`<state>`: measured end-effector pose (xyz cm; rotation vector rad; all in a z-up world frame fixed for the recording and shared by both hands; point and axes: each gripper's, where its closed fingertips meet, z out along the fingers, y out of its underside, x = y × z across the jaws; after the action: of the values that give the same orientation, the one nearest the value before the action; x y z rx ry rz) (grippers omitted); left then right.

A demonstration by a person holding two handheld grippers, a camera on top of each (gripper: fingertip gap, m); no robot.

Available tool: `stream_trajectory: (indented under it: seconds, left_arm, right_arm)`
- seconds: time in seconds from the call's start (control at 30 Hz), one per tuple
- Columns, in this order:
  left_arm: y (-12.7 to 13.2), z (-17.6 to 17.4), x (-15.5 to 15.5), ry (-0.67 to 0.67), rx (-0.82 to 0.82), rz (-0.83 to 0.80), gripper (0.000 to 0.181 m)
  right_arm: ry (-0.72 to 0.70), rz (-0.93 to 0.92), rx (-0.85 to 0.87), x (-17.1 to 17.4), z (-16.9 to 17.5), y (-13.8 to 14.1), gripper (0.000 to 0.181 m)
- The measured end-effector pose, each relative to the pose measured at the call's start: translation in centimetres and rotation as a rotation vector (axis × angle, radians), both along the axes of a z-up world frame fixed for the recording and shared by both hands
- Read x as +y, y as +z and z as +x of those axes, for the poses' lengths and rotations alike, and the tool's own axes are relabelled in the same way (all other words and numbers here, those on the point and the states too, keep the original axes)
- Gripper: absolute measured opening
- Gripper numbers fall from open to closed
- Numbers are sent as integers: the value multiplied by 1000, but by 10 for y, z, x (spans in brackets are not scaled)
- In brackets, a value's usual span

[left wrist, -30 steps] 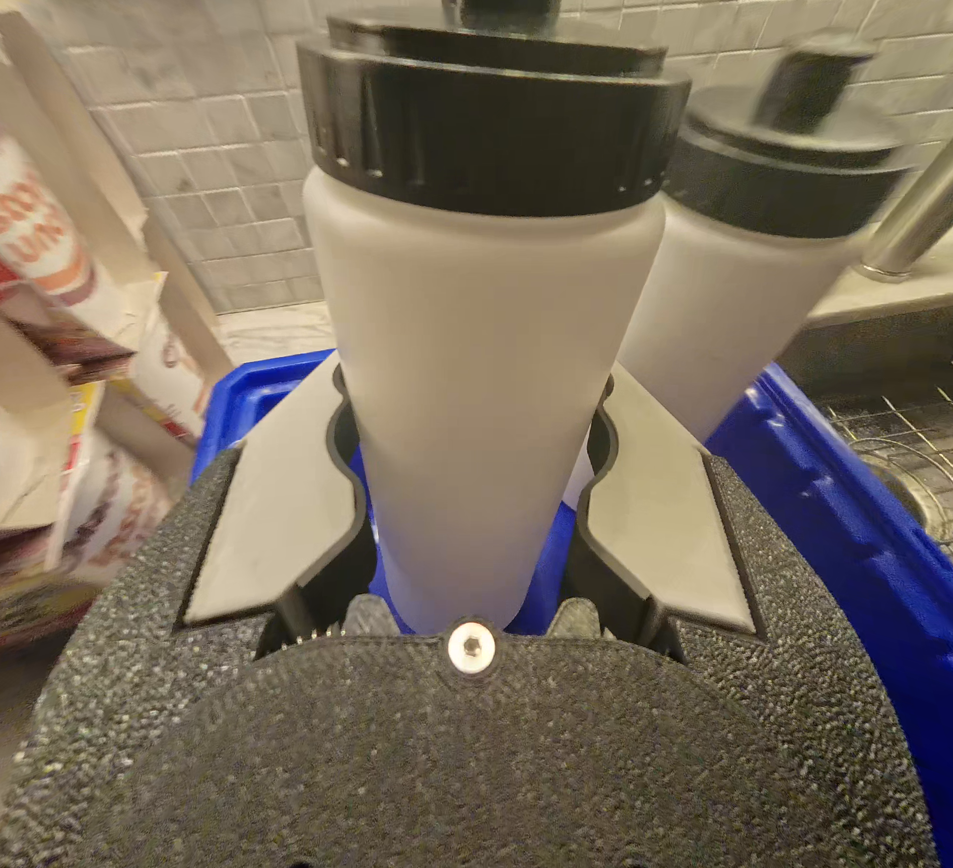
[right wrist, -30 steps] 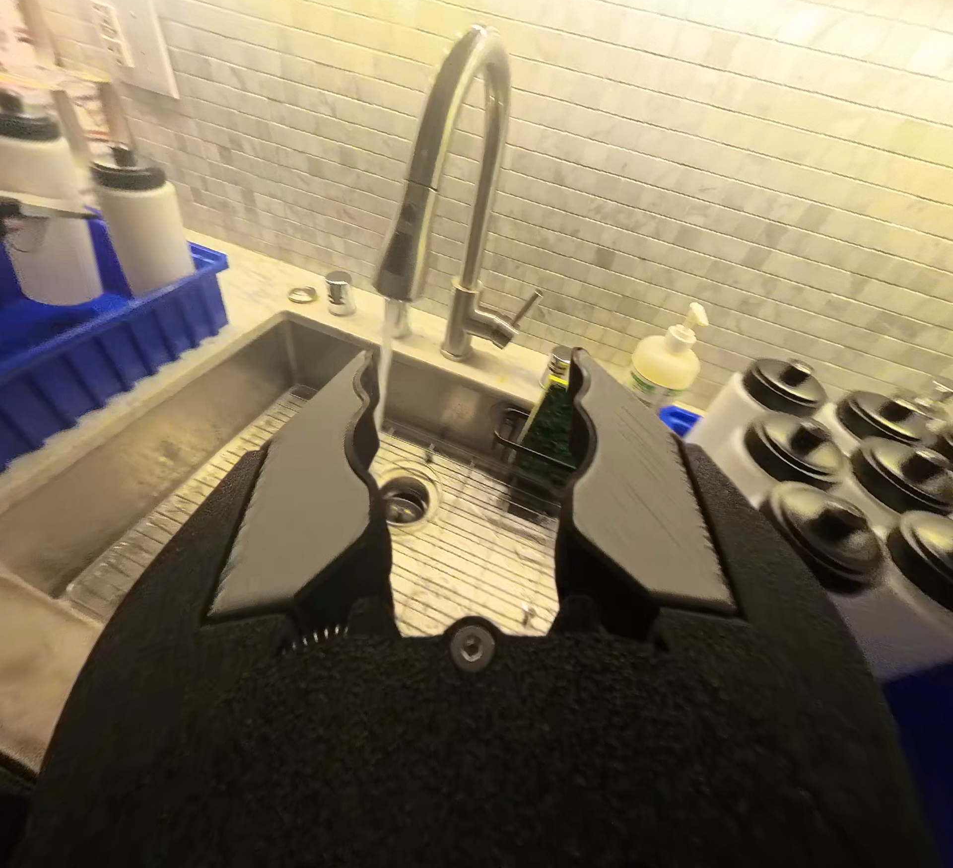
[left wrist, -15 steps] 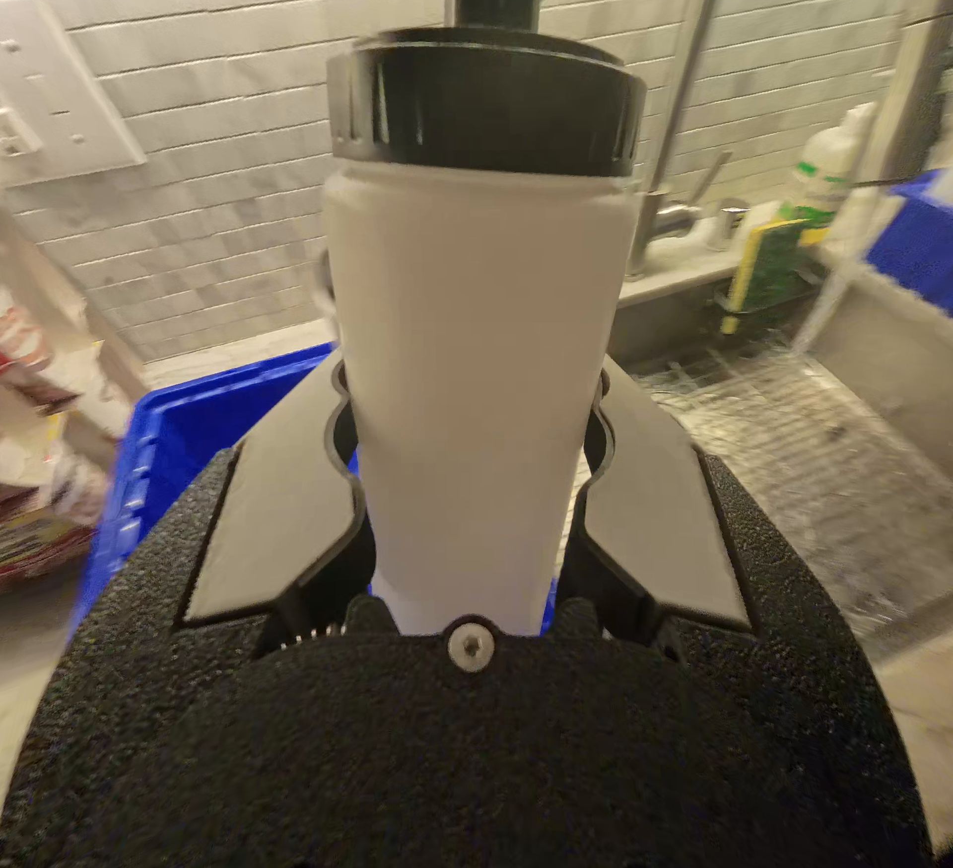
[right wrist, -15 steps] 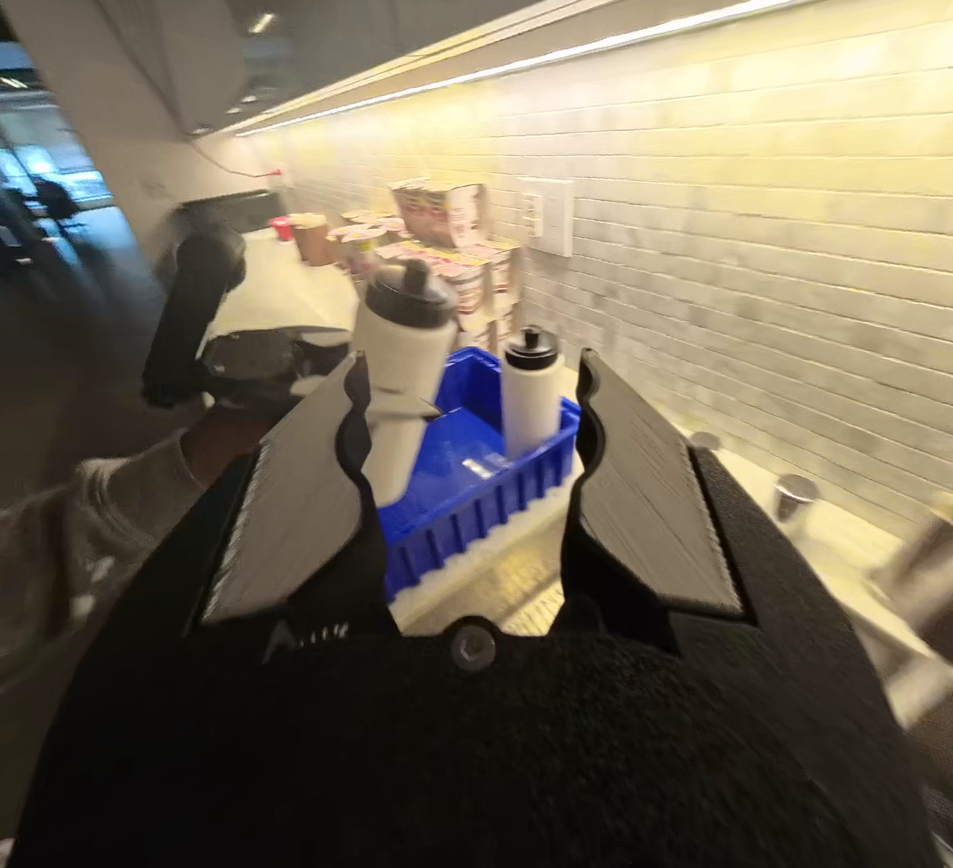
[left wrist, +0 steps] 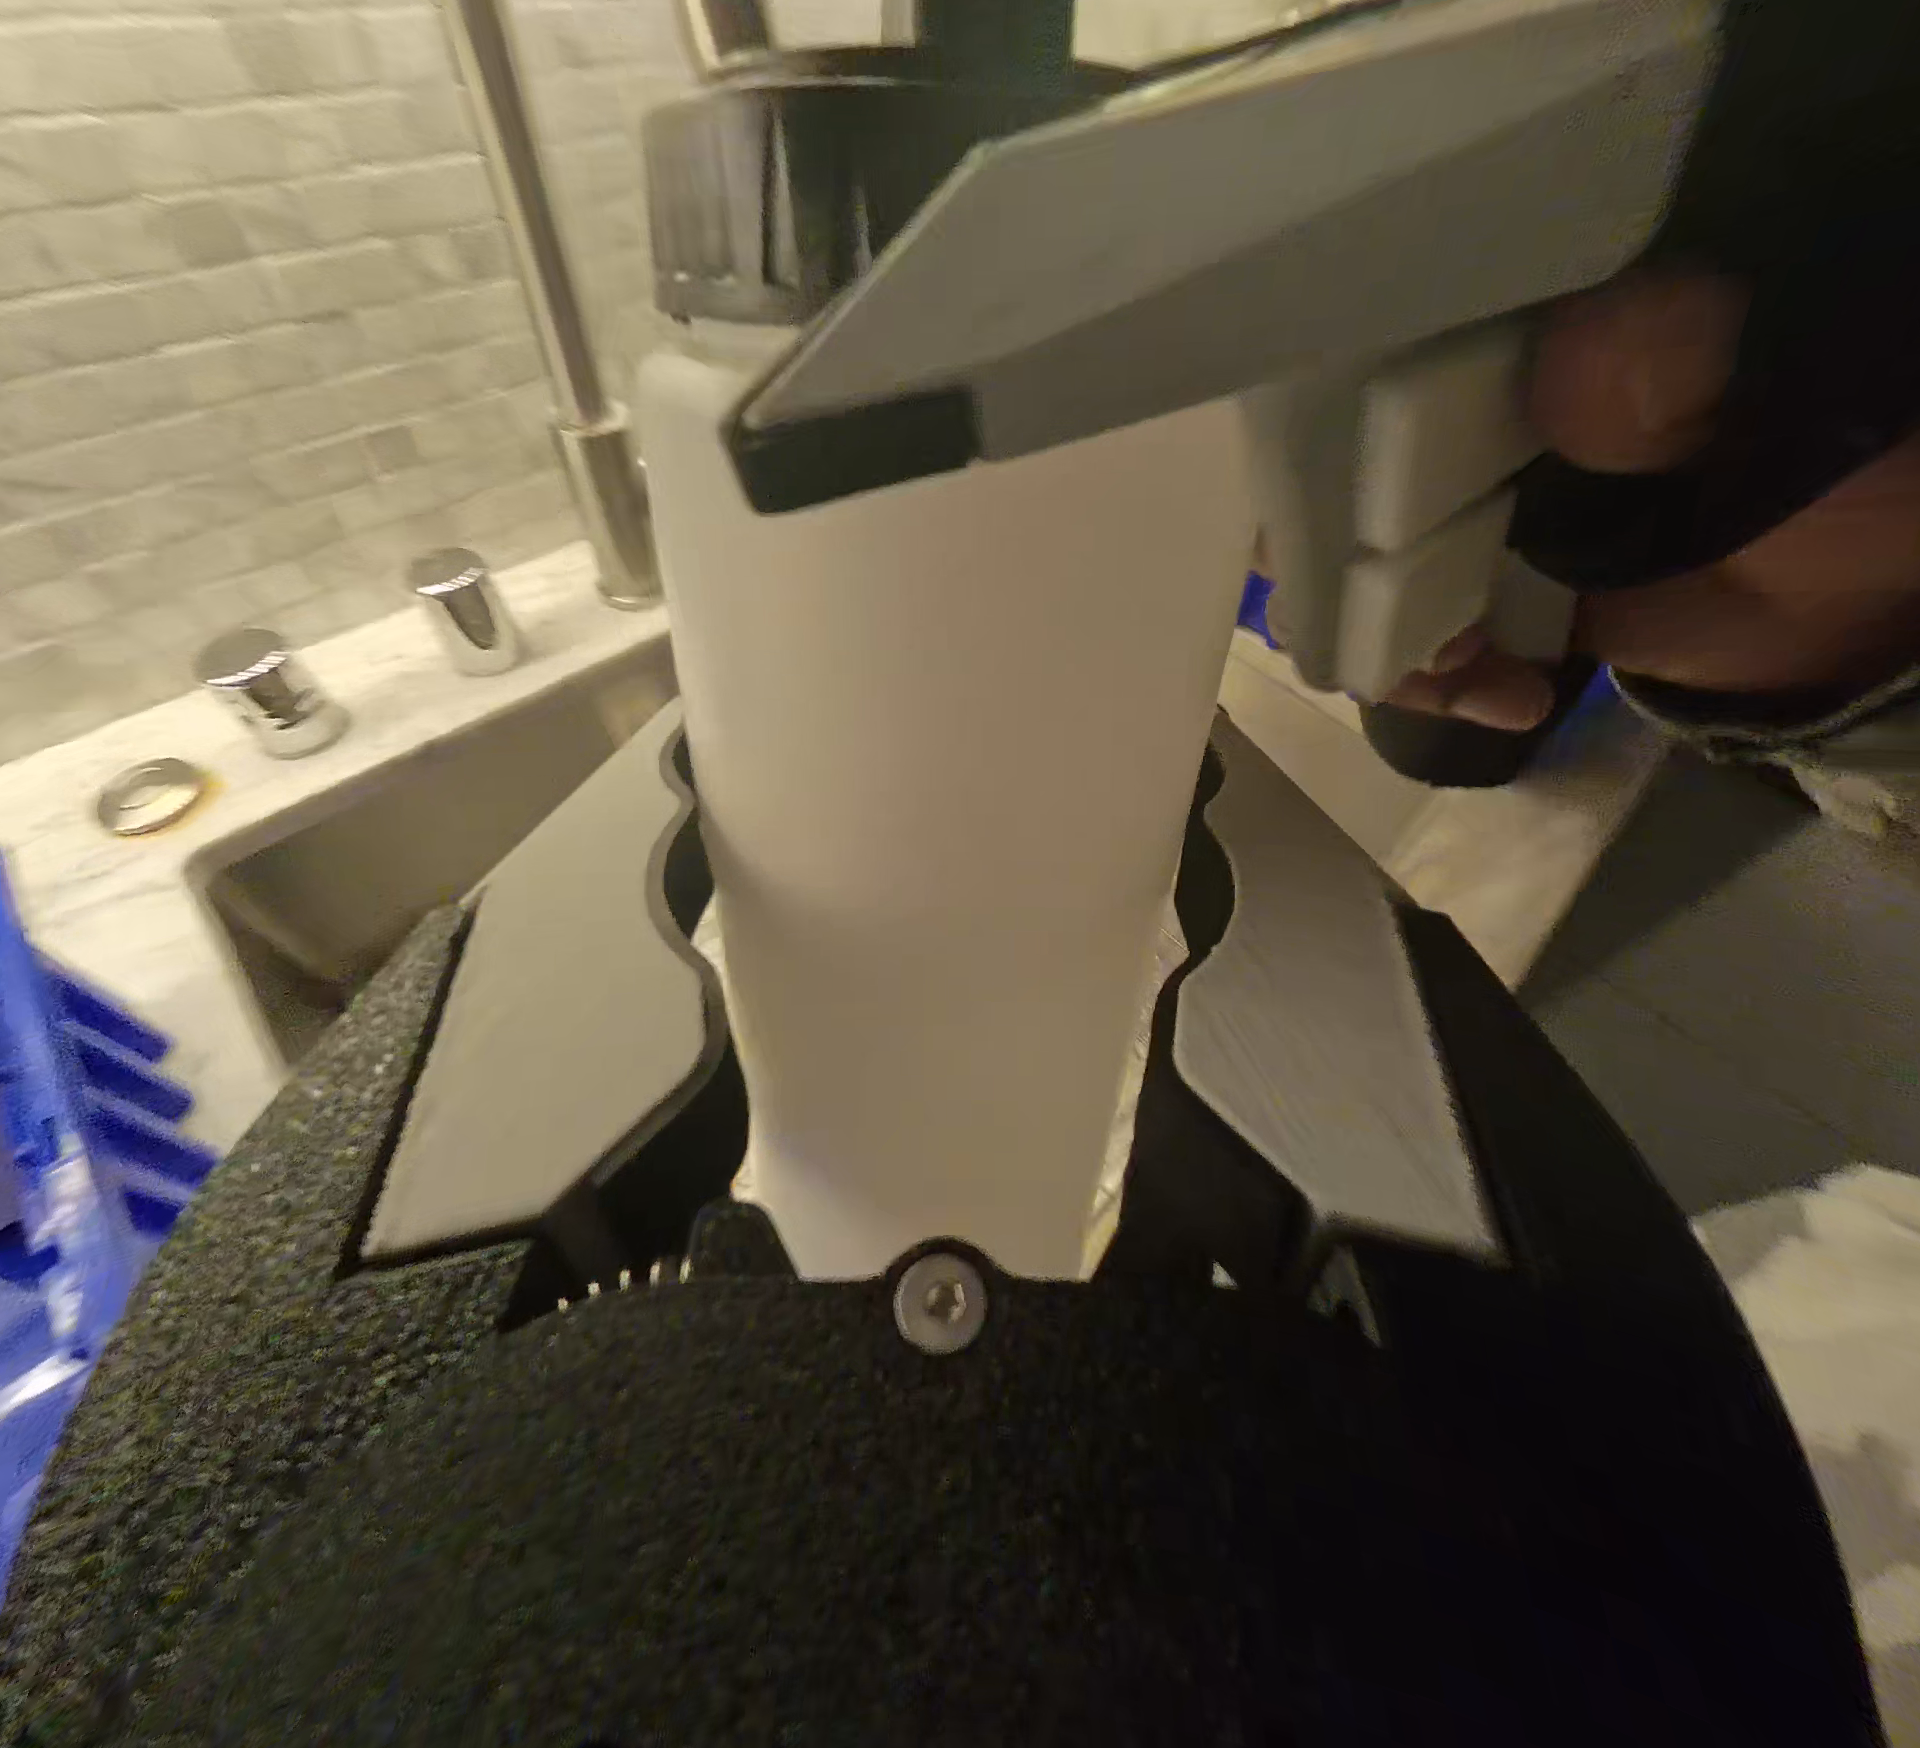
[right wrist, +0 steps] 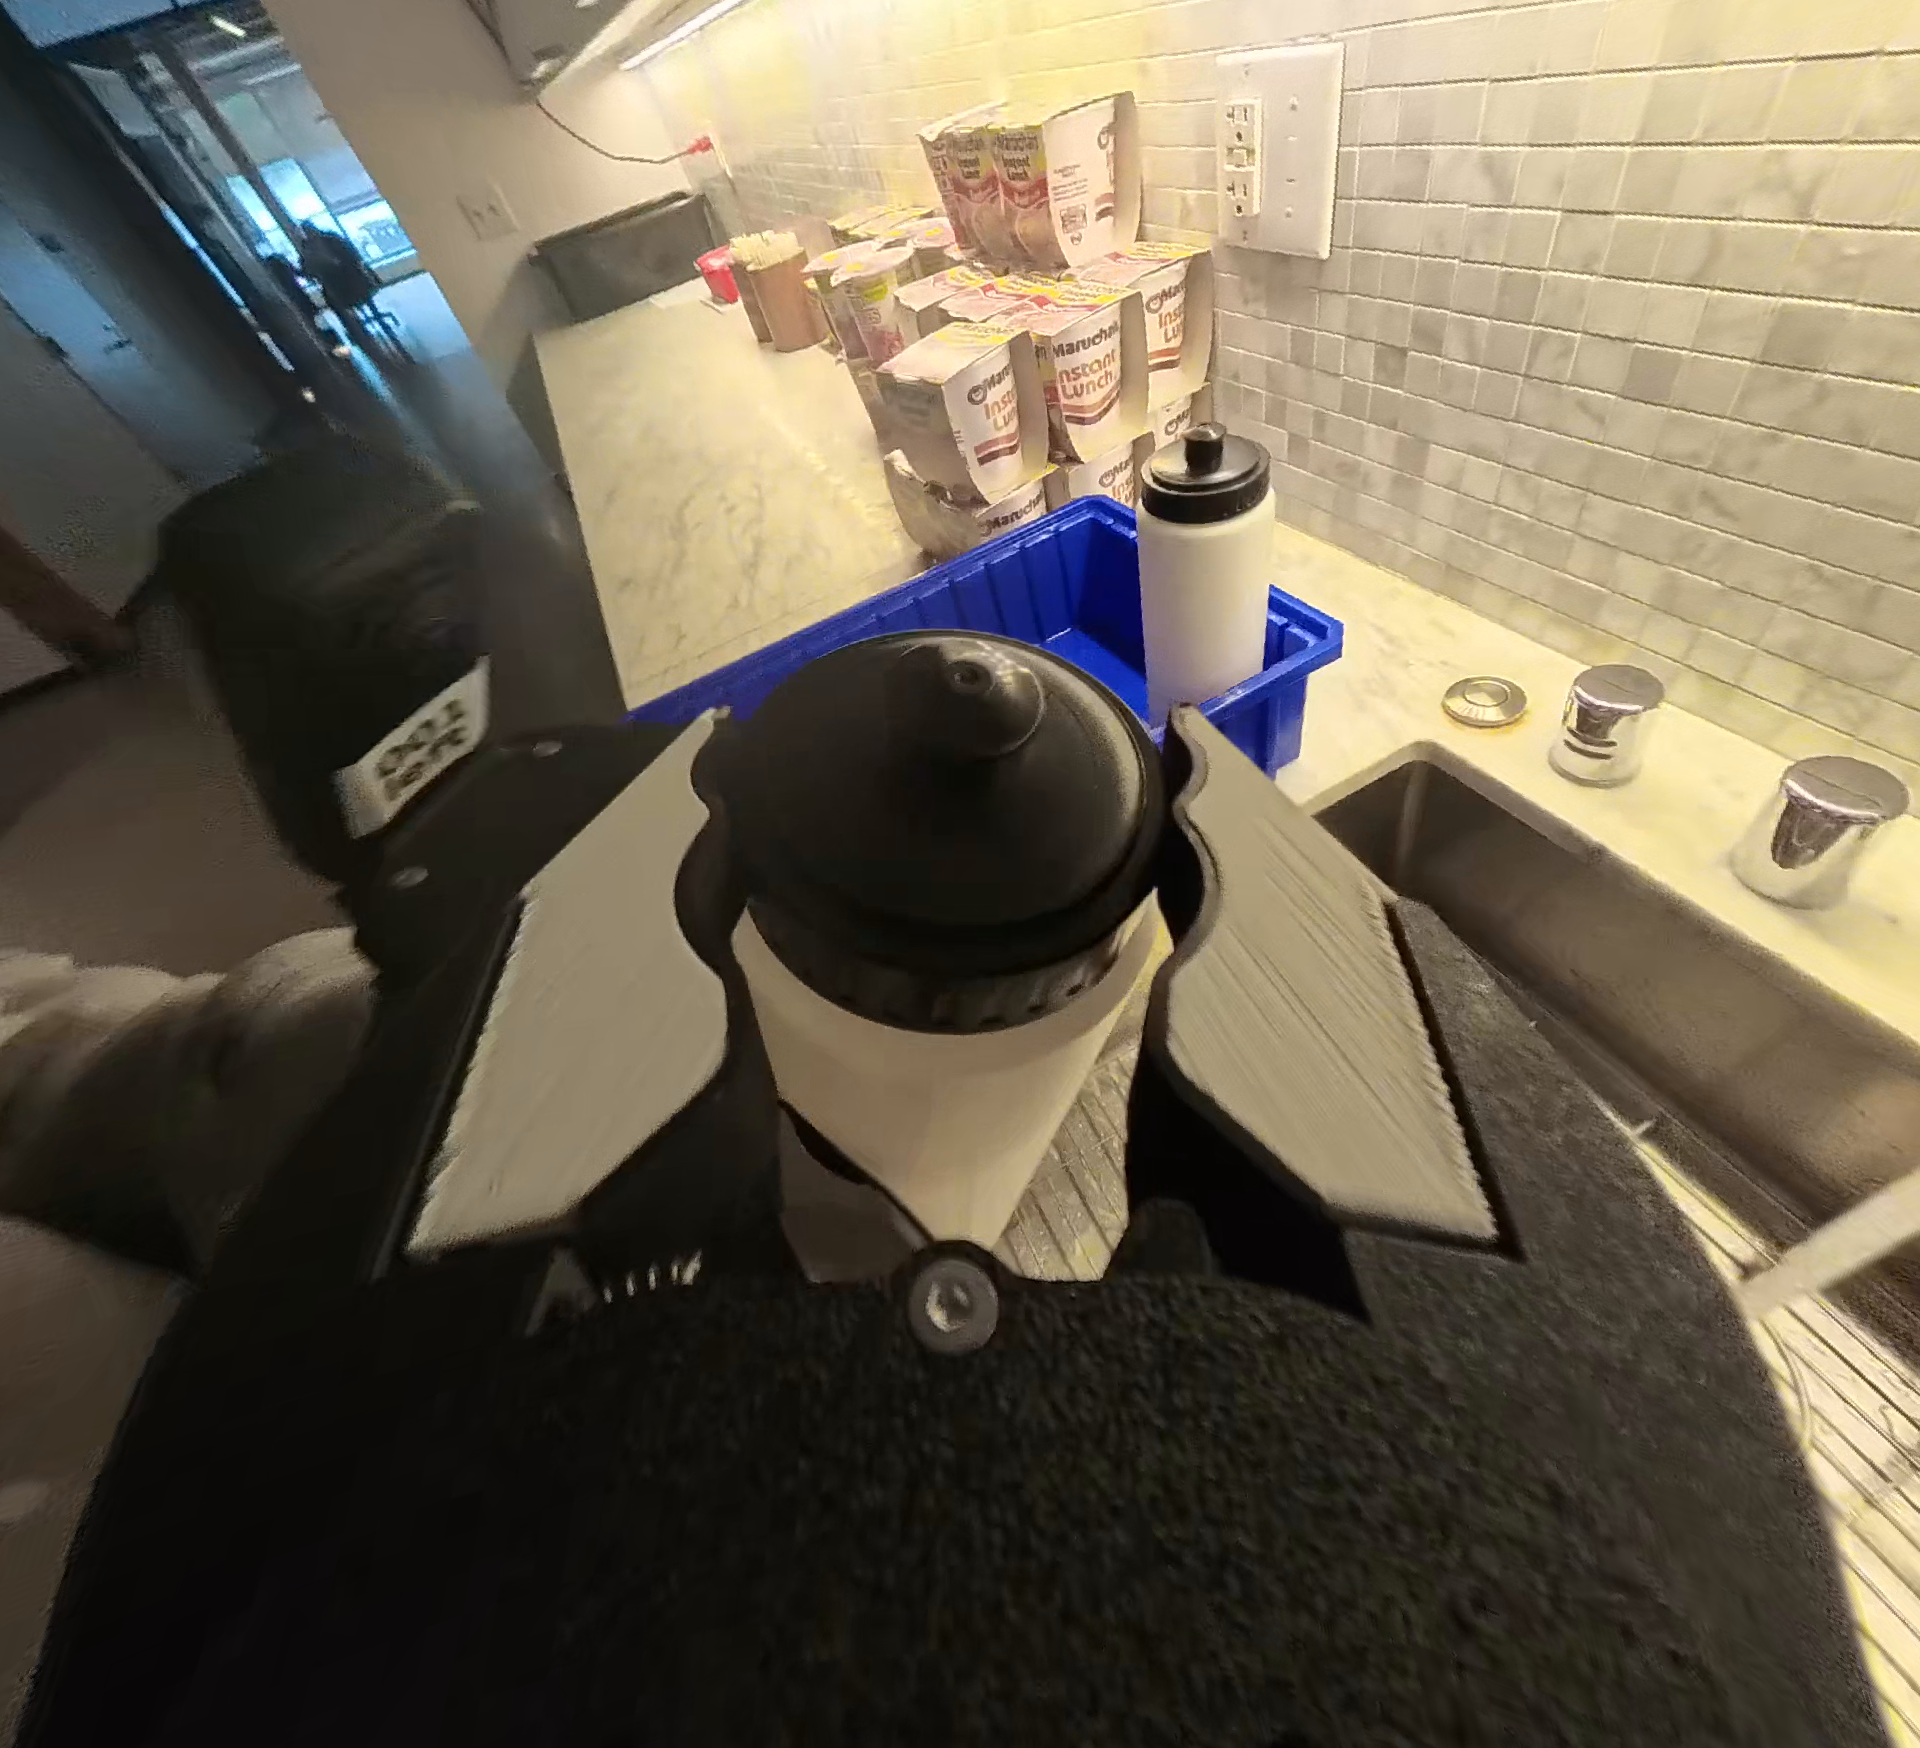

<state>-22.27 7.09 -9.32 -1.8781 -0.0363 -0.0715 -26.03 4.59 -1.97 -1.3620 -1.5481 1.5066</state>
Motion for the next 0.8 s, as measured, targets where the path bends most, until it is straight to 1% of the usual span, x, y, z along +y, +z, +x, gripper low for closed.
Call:
stream_trajectory:
  seconds: [0.03,0.07,0.17,0.23,0.27,0.3,0.33,0.37,0.4,0.43,0.47,0.53,0.57,0.6,0.67,0.73,0.8]
  left_arm:
    - [-1,9,4,-47,-16,-15,98]
    - [2,19,8,-100,-32,-16,101]
    - [12,45,17,-247,-50,3,102]
    - [23,63,19,-359,-81,39,100]
    - [29,74,18,-427,-109,54,100]
    - [35,85,16,-508,-139,67,99]
    - [41,98,11,-596,-150,85,99]
    - [49,116,1,-723,-159,103,99]
    - [58,136,-14,-878,-208,112,100]
    - [67,148,-22,-969,-279,117,100]
    - [71,153,-21,-998,-305,122,99]
    - [70,151,-8,-948,-272,124,99]
    - [70,145,1,-893,-256,127,99]
    - [71,136,12,-806,-232,140,99]
    - [64,113,32,-618,-156,127,99]
    - [54,94,44,-463,-93,96,99]
    - [46,84,51,-375,-52,72,98]
  right_arm:
    - [13,-14,5,0,6,4,80]
    - [22,-23,10,0,12,8,80]
    - [55,2,42,5,31,22,77]
    - [130,6,69,4,45,32,77]
    - [193,8,81,1,52,38,77]
    - [285,20,107,-5,62,44,77]
    - [423,22,151,-16,78,52,77]
    - [598,-25,182,-27,99,61,77]
    - [720,-96,190,-33,114,69,77]
    - [771,-132,191,-35,119,75,77]
    - [775,-147,187,-35,117,78,78]
    - [690,-150,185,-25,106,80,79]
    - [588,-142,191,-14,98,81,84]
    - [474,-113,193,-2,91,80,89]
    - [230,17,176,20,83,72,98]
    - [9,78,154,33,78,66,96]
    - [-139,122,102,39,73,52,95]
